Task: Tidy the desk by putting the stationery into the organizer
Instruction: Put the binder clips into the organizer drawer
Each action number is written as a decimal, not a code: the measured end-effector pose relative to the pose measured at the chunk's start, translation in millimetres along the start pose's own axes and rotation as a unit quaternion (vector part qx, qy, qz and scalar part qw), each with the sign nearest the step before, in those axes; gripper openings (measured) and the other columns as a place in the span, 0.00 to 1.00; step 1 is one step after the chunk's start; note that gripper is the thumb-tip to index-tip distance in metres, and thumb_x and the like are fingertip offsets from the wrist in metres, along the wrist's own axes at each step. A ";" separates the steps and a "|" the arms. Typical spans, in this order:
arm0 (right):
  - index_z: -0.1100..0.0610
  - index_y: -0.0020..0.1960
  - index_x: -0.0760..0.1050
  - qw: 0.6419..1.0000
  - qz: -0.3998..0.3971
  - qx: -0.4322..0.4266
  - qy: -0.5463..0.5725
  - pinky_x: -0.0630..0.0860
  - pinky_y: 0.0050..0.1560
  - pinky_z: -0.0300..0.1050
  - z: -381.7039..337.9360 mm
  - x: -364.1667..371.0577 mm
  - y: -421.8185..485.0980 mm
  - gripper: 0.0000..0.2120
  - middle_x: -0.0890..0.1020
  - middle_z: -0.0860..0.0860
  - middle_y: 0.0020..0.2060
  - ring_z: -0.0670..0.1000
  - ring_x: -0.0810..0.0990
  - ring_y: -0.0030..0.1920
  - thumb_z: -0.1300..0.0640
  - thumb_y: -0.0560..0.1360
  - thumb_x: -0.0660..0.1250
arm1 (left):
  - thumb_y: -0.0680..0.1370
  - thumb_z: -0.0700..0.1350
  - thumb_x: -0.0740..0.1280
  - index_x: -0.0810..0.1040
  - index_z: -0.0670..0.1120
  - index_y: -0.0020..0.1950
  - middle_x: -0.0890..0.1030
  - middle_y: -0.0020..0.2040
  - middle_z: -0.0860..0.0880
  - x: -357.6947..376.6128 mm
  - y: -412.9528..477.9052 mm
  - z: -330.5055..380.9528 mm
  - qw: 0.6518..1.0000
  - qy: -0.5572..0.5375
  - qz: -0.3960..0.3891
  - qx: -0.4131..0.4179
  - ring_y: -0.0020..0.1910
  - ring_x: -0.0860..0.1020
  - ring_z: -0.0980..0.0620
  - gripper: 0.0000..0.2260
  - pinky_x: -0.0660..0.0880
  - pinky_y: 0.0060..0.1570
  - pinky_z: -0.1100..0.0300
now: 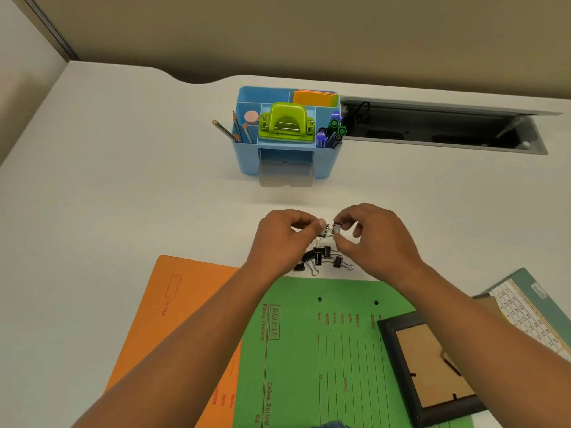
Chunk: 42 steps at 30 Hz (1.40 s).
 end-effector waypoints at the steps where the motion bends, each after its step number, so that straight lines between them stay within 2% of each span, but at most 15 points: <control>1: 0.45 0.50 0.78 1.000 0.002 -0.012 0.005 0.74 0.39 0.42 -7.7 -1.6 0.9 0.09 0.78 0.40 0.41 0.42 0.75 0.37 0.49 0.71 0.71 | 0.76 0.53 0.71 0.85 0.52 0.48 0.84 0.42 0.56 0.0 2.2 3.4 1.000 -0.001 -0.001 -0.002 0.39 0.81 0.59 0.06 0.78 0.44 0.59; 6: 0.44 0.49 0.77 0.999 0.024 -0.022 0.040 0.76 0.41 0.44 -22.2 -9.3 8.3 0.09 0.78 0.40 0.40 0.42 0.75 0.39 0.51 0.70 0.72 | 0.74 0.45 0.74 0.85 0.48 0.45 0.84 0.36 0.51 -14.6 13.5 6.9 0.999 -0.043 0.026 -0.021 0.33 0.80 0.56 0.02 0.77 0.36 0.60; 9: 0.46 0.53 0.77 0.996 0.039 -0.029 0.073 0.77 0.43 0.46 -24.5 -14.3 10.0 0.13 0.78 0.40 0.41 0.43 0.76 0.39 0.52 0.70 0.73 | 0.74 0.41 0.74 0.84 0.46 0.44 0.83 0.35 0.48 -22.8 17.9 13.4 0.996 -0.081 0.027 -0.025 0.31 0.79 0.58 0.00 0.77 0.33 0.63; 12: 0.47 0.59 0.76 0.993 0.049 -0.012 0.107 0.77 0.44 0.45 -20.0 -18.7 9.6 0.18 0.78 0.41 0.44 0.45 0.77 0.40 0.51 0.70 0.74 | 0.74 0.41 0.73 0.83 0.49 0.41 0.83 0.35 0.50 -49.6 29.1 20.1 0.986 -0.121 0.111 -0.024 0.30 0.78 0.59 0.04 0.77 0.32 0.64; 15: 0.47 0.56 0.77 0.993 0.040 0.005 0.106 0.77 0.45 0.46 -14.0 -15.0 7.4 0.15 0.79 0.41 0.43 0.44 0.77 0.41 0.50 0.71 0.74 | 0.75 0.43 0.73 0.81 0.53 0.40 0.83 0.35 0.52 -72.2 43.8 16.8 0.974 -0.122 0.185 -0.049 0.32 0.79 0.58 0.06 0.80 0.34 0.61; 19: 0.47 0.53 0.78 0.995 0.020 0.015 0.095 0.77 0.45 0.43 -7.4 -4.5 3.3 0.10 0.79 0.41 0.42 0.42 0.77 0.39 0.51 0.72 0.73 | 0.75 0.46 0.73 0.80 0.56 0.37 0.82 0.37 0.54 -72.5 58.7 8.1 0.975 -0.086 0.192 -0.077 0.38 0.82 0.54 0.08 0.83 0.44 0.54; 23: 0.46 0.52 0.78 0.996 0.003 0.042 0.084 0.77 0.44 0.43 4.9 4.3 2.2 0.09 0.79 0.40 0.42 0.43 0.78 0.38 0.53 0.72 0.72 | 0.76 0.48 0.72 0.82 0.53 0.42 0.82 0.40 0.56 -74.4 60.0 6.0 0.973 -0.069 0.207 -0.074 0.43 0.83 0.52 0.03 0.82 0.49 0.50; 25: 0.46 0.52 0.78 0.995 -0.008 0.060 0.076 0.77 0.44 0.44 12.6 9.4 2.4 0.10 0.79 0.40 0.42 0.43 0.78 0.38 0.54 0.72 0.72 | 0.76 0.48 0.70 0.81 0.54 0.42 0.81 0.39 0.57 -76.8 58.4 6.7 0.972 -0.066 0.216 -0.071 0.44 0.82 0.53 0.04 0.81 0.49 0.50; 31: 0.49 0.55 0.79 0.992 -0.067 0.098 0.034 0.70 0.44 0.40 26.9 26.8 -2.2 0.13 0.81 0.44 0.49 0.45 0.77 0.43 0.55 0.72 0.72 | 0.77 0.46 0.69 0.81 0.52 0.47 0.81 0.40 0.55 -78.5 53.4 8.6 0.973 -0.034 0.222 -0.050 0.45 0.81 0.54 0.02 0.78 0.49 0.59; 34: 0.49 0.56 0.78 0.989 -0.102 0.103 0.020 0.70 0.46 0.39 29.0 38.7 -8.9 0.14 0.81 0.44 0.52 0.44 0.76 0.43 0.54 0.71 0.73 | 0.77 0.44 0.68 0.81 0.51 0.49 0.81 0.42 0.54 -77.7 53.9 7.2 0.976 -0.020 0.212 -0.048 0.45 0.80 0.55 0.04 0.78 0.51 0.59; 38: 0.49 0.56 0.78 0.989 -0.106 0.104 0.021 0.70 0.46 0.38 30.7 43.1 -15.8 0.14 0.81 0.44 0.52 0.42 0.74 0.40 0.50 0.71 0.74 | 0.77 0.43 0.67 0.82 0.50 0.54 0.81 0.53 0.52 -72.2 56.9 22.1 0.976 0.119 0.181 0.009 0.50 0.76 0.56 0.08 0.71 0.49 0.63; 42: 0.49 0.56 0.78 0.989 -0.102 0.106 0.019 0.70 0.46 0.39 29.8 42.3 -17.8 0.14 0.81 0.43 0.51 0.43 0.75 0.42 0.50 0.71 0.73 | 0.74 0.39 0.70 0.81 0.53 0.54 0.74 0.60 0.51 -53.7 63.3 30.3 0.966 0.234 0.102 0.031 0.58 0.73 0.51 0.12 0.68 0.49 0.62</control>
Point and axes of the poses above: each hand's wrist, its own y-axis towards the middle knuckle, its own x-axis out of the palm, z = x × y, the point moved 10 cm from there along y, towards the middle knuckle
